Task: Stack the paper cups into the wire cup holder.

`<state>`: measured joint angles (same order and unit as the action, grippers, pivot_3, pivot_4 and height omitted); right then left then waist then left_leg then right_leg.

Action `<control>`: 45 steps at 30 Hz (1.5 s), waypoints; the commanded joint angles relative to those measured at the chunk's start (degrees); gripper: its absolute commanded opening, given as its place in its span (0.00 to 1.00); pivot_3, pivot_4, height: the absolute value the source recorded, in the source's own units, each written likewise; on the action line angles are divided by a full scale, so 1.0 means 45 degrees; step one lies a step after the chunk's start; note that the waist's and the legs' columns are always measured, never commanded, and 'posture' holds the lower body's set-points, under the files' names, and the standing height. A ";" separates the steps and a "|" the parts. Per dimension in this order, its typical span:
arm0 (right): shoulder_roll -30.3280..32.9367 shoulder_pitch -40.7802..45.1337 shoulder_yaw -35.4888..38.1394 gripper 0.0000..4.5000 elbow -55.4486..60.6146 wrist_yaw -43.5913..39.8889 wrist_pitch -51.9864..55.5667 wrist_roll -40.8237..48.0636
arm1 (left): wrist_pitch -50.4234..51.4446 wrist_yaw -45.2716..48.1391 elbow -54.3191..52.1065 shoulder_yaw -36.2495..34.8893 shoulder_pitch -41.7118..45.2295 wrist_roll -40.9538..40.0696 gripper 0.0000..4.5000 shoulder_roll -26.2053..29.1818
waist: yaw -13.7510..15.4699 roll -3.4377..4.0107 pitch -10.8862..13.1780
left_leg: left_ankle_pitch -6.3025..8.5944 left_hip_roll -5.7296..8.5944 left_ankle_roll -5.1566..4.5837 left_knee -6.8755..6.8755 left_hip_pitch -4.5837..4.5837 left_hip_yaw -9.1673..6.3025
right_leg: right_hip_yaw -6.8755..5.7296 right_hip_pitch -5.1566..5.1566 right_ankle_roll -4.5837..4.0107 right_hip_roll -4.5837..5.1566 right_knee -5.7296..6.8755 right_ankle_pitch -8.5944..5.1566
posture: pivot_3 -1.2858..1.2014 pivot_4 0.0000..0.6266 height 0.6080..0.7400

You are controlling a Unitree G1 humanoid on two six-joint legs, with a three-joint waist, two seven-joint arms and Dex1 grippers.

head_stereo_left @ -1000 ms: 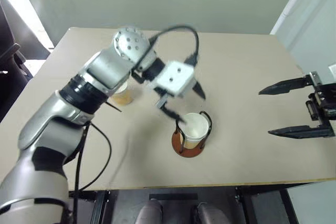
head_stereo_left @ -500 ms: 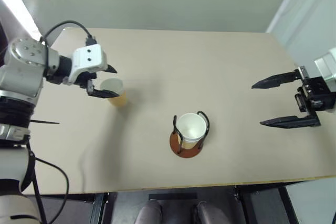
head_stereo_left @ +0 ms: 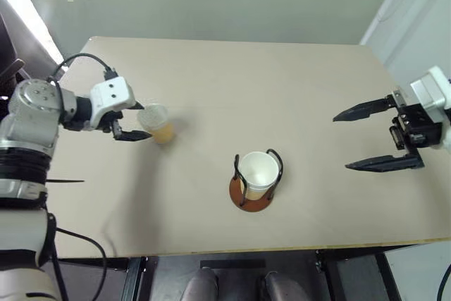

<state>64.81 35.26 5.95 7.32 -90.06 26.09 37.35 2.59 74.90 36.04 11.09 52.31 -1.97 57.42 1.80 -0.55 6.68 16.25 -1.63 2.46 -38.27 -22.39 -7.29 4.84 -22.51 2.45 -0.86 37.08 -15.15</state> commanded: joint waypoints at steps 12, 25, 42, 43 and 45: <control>0.0537 -0.0488 0.1096 1.00 0.0830 0.0459 0.0380 0.0223 | -0.1412 0.0397 0.1775 0.0180 0.1595 0.1468 0.57 -0.1160 | -0.0016 0.0000 0.0000 | 0.0000 0.0000 0.0000 0.0005 -0.0004 0.0002 | 0.0000 -0.0002 0.0000 -0.0002 -0.0007 0.0000 | 0.52 0.24 1.00; 0.0448 -0.0532 0.1156 1.00 0.0789 0.0612 0.0341 0.0122 | -0.1108 0.1232 0.1528 -0.0017 0.1823 0.1430 0.01 -0.0945 | -0.0014 0.0000 0.0000 | 0.0000 0.0000 -0.0001 0.0000 -0.0004 0.0001 | 0.0001 -0.0002 0.0001 -0.0002 -0.0005 0.0001 | 0.52 0.24 1.00; 0.0949 -0.0810 0.1891 1.00 0.0685 0.0227 0.0637 0.0535 | 0.3989 0.3910 -0.5106 0.0501 0.4930 -0.6213 0.01 -0.2276 | 0.0034 0.0005 -0.0002 | 0.0001 0.0006 -0.0001 -0.0012 -0.0024 0.0018 | 0.0007 -0.0001 0.0013 0.0003 -0.0015 0.0005 | 0.52 0.24 1.00; 0.1012 -0.0892 0.2038 1.00 0.0701 0.0275 0.0703 0.0571 | 0.4213 0.3910 -0.5551 0.0899 0.5057 -0.6886 0.01 -0.2401 | 0.0027 0.0006 -0.0003 | 0.0001 0.0005 -0.0002 -0.0009 -0.0020 0.0024 | 0.0012 -0.0001 0.0015 0.0003 -0.0015 0.0004 | 0.52 0.24 1.00; 0.1121 -0.1057 0.2358 1.00 0.0803 0.0360 0.0844 0.0676 | 0.4205 0.3910 -0.6140 0.1736 0.5211 -0.7706 0.01 -0.2459 | 0.0027 0.0007 -0.0002 | 0.0001 0.0004 -0.0002 -0.0011 -0.0015 0.0031 | 0.0012 0.0002 0.0015 0.0001 -0.0010 0.0004 | 0.52 0.24 1.00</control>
<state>68.42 30.44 13.14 9.58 -88.72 29.47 38.72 21.05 90.52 11.09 17.27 74.16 -33.15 46.15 1.92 -0.52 6.67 16.25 -1.62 2.45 -38.35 -22.46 -7.15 4.90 -22.49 2.54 -0.85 37.06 -15.13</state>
